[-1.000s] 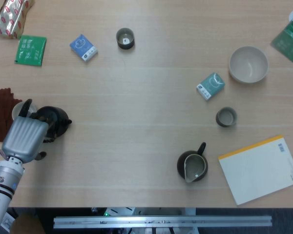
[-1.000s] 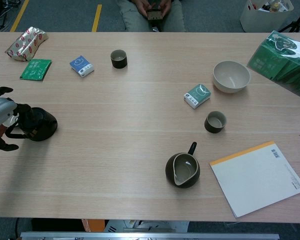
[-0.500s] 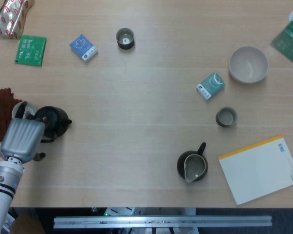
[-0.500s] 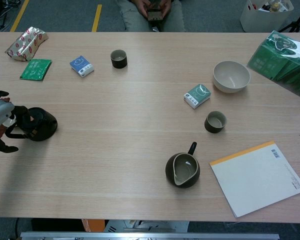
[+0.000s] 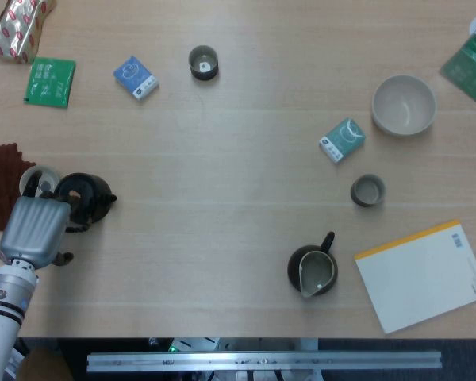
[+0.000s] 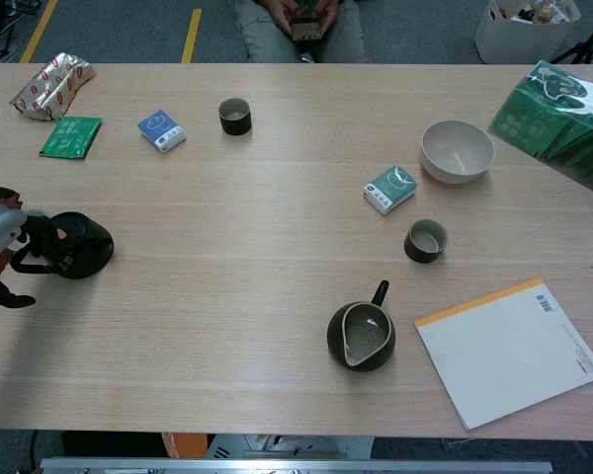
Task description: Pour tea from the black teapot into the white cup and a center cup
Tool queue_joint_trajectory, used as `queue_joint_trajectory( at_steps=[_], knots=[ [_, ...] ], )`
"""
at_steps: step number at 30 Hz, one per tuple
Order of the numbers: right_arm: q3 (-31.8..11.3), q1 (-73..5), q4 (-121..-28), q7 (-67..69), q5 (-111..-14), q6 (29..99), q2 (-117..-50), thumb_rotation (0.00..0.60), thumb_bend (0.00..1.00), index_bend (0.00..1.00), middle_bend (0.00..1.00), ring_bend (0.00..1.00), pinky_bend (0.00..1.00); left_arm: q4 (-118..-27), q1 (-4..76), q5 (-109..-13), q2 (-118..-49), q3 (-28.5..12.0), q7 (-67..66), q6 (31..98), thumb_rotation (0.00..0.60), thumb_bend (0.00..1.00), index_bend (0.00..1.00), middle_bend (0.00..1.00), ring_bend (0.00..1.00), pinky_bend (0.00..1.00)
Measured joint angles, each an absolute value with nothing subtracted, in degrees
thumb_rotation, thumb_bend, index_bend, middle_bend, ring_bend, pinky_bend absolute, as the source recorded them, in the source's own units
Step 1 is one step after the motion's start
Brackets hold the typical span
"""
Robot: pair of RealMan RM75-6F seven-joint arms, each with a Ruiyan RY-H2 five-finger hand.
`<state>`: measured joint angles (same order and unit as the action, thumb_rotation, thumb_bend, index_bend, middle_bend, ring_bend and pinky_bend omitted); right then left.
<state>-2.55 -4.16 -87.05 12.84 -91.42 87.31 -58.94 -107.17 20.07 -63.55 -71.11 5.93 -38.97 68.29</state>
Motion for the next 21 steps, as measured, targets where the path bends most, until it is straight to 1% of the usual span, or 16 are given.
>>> queue_joint_trajectory(
  at_steps=[21],
  knots=[
    [-2.27, -3.96, -86.37, 13.63, -90.69, 87.10, -58.97, 0.600, 0.00, 0.45, 0.39, 0.29, 0.37, -106.86, 19.45, -63.40, -72.76, 6.65, -40.59, 68.80, 0.600, 0.08, 0.37, 0.44, 0.34, 0.05]
  ],
)
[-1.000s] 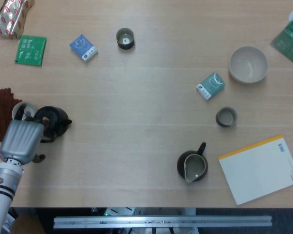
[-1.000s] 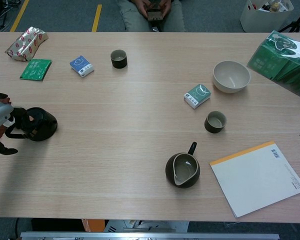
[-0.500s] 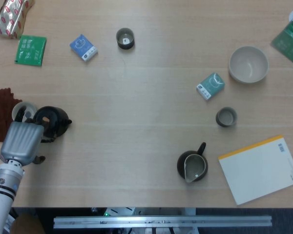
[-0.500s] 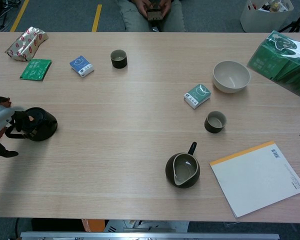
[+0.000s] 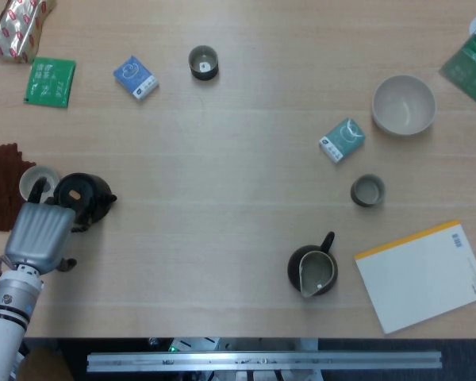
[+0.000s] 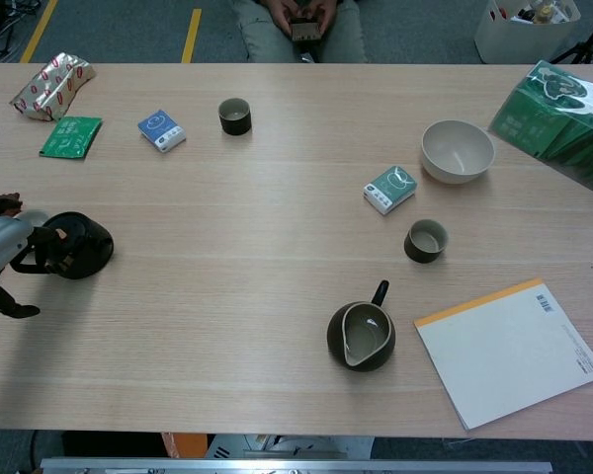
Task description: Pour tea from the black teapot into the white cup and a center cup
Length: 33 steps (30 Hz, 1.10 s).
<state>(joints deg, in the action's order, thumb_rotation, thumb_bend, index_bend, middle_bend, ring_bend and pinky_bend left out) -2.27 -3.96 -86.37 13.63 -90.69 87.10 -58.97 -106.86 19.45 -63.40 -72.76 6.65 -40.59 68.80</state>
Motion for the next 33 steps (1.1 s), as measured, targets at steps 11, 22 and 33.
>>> queue_joint_trajectory(
  at_steps=[11, 22, 33],
  knots=[
    [-2.23, -3.95, -85.75, 14.08, -90.30, 86.83, -59.13, 0.600, 0.00, 0.45, 0.39, 0.29, 0.37, -107.14, 19.37, -63.28, -73.56, 6.85, -41.69, 68.92, 0.600, 0.08, 0.38, 0.44, 0.34, 0.05],
    [-2.18, -3.93, -85.33, 14.41, -89.92, 86.50, -59.28, 0.600, 0.00, 0.45, 0.39, 0.29, 0.37, -106.82, 19.23, -62.88, -74.10, 7.07, -42.06, 68.87, 0.600, 0.08, 0.38, 0.44, 0.34, 0.05],
    [-2.17, -3.91, -85.54, 14.15, -89.85, 86.45, -59.23, 0.600, 0.00, 0.45, 0.39, 0.29, 0.37, -106.19, 19.13, -61.89, -74.34, 7.24, -41.64, 68.30, 0.600, 0.08, 0.38, 0.45, 0.35, 0.05]
  ],
)
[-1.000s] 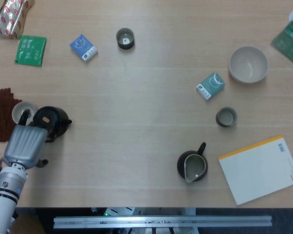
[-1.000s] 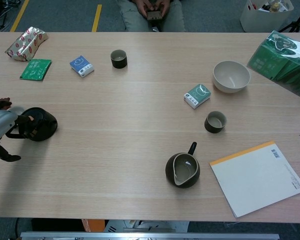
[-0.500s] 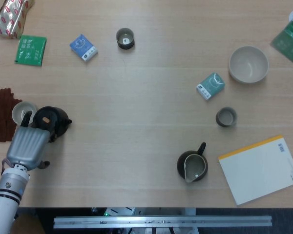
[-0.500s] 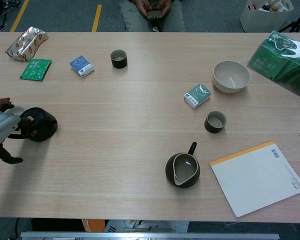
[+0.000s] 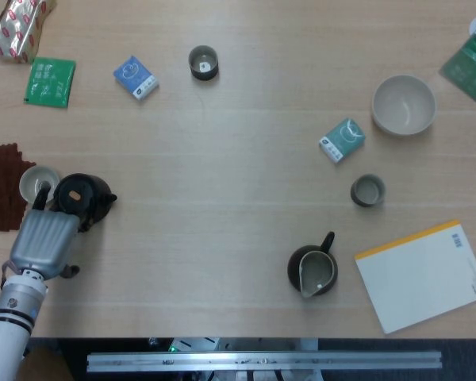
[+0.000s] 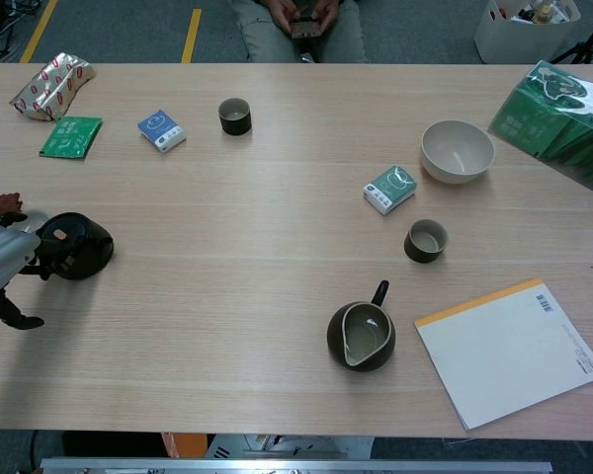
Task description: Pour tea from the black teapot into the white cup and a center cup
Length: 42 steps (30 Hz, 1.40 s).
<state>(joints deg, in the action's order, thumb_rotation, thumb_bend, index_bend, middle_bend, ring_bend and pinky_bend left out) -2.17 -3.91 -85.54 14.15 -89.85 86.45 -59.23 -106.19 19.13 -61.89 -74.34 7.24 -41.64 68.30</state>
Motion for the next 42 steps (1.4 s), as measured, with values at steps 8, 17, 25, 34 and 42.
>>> queue_joint_trajectory(
  at_steps=[8, 17, 25, 34, 42],
  knots=[
    [-2.10, -3.88, -85.95, 13.75, -89.85, 86.40, -59.11, 0.600, 0.00, 0.45, 0.39, 0.29, 0.37, -105.43, 18.99, -61.51, -74.46, 7.45, -40.63, 67.63, 0.600, 0.08, 0.38, 0.45, 0.35, 0.05],
    [-2.01, -3.69, -86.41, 13.40, -89.68, 86.38, -58.91, 0.600, 0.00, 0.45, 0.39, 0.29, 0.37, -104.08, 18.81, -60.91, -74.81, 7.56, -39.04, 66.70, 0.600, 0.08, 0.40, 0.49, 0.39, 0.05],
    [-2.15, -3.66, -86.64, 13.67, -89.40, 86.33, -58.73, 0.600, 0.00, 0.45, 0.39, 0.29, 0.37, -102.28, 18.66, -63.15, -75.46, 7.09, -37.14, 67.04, 0.600, 0.08, 0.53, 0.63, 0.50, 0.05],
    [-2.22, -3.54, -86.75, 13.82, -89.22, 86.39, -58.59, 0.600, 0.00, 0.45, 0.39, 0.29, 0.37, -101.04, 19.48, -63.55, -76.07, 6.01, -36.47, 66.11, 0.596, 0.08, 0.66, 0.79, 0.62, 0.05],
    [-2.34, -3.66, -86.79, 13.73, -89.10, 86.17, -58.68, 0.600, 0.00, 0.45, 0.39, 0.29, 0.35, -99.71, 19.63, -64.68, -76.21, 4.27, -31.35, 65.91, 0.130, 0.05, 0.74, 0.86, 0.69, 0.05]
  ],
)
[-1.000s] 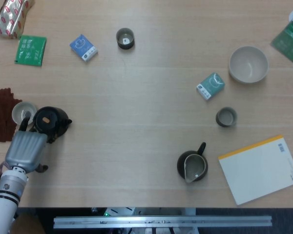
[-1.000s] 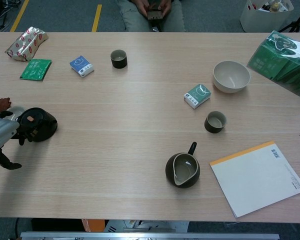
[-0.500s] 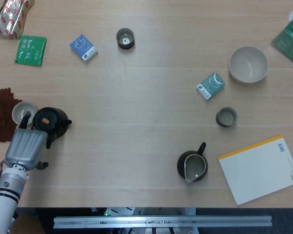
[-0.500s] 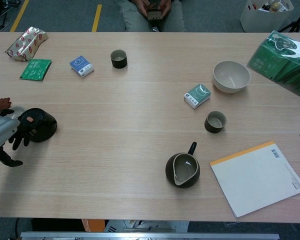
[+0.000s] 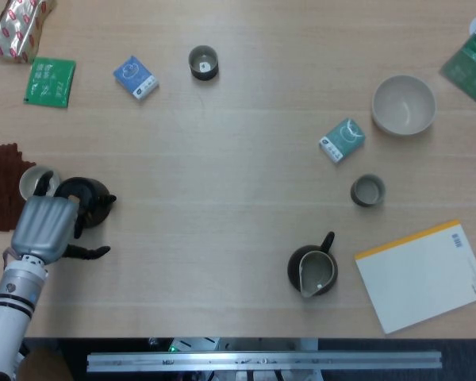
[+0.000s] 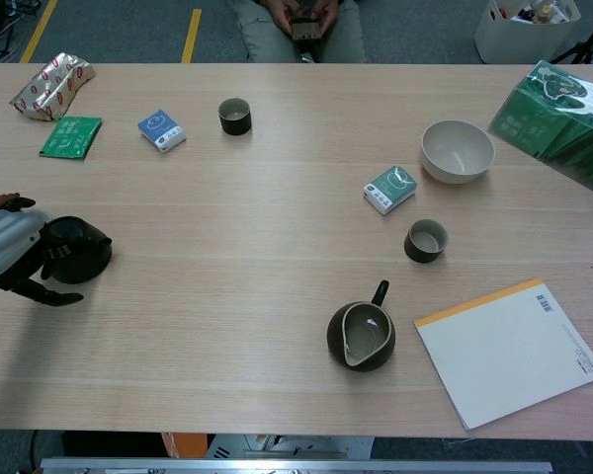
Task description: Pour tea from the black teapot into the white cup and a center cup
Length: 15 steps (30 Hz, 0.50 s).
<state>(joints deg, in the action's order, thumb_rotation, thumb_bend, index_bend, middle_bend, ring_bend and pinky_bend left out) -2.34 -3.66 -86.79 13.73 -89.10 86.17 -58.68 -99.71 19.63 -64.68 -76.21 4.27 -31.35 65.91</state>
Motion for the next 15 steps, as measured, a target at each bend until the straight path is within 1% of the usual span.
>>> queue_joint_trajectory(
  at_steps=[2, 4, 9, 11, 15],
  knots=[
    [-2.36, -3.70, -86.84, 13.67, -89.07, 86.10, -58.69, 0.600, 0.00, 0.45, 0.39, 0.29, 0.35, -99.22, 19.67, -64.79, -76.14, 3.71, -29.88, 65.73, 0.094, 0.04, 0.75, 0.86, 0.69, 0.05],
    [-2.39, -3.72, -86.86, 13.62, -89.03, 86.04, -58.71, 0.600, 0.00, 0.45, 0.39, 0.29, 0.35, -98.84, 19.68, -64.82, -76.07, 3.23, -28.73, 65.65, 0.077, 0.04, 0.76, 0.87, 0.70, 0.05],
    [-2.41, -3.81, -87.04, 13.41, -89.00, 85.88, -58.75, 0.600, 0.00, 0.45, 0.39, 0.29, 0.35, -98.16, 19.62, -64.89, -75.73, 1.67, -25.19, 65.72, 0.073, 0.04, 0.80, 0.89, 0.72, 0.05],
    [-2.42, -3.82, -87.19, 13.27, -89.05, 85.92, -58.76, 0.600, 0.00, 0.45, 0.39, 0.29, 0.35, -97.87, 19.50, -65.35, -75.69, 1.09, -24.11, 66.34, 0.074, 0.04, 0.82, 0.91, 0.74, 0.05],
    [-2.41, -3.80, -87.39, 13.08, -89.07, 85.94, -58.79, 0.600, 0.00, 0.45, 0.39, 0.29, 0.35, -96.98, 19.00, -66.98, -75.91, 0.03, -22.03, 68.48, 0.124, 0.04, 0.87, 0.95, 0.77, 0.05]
  ],
)
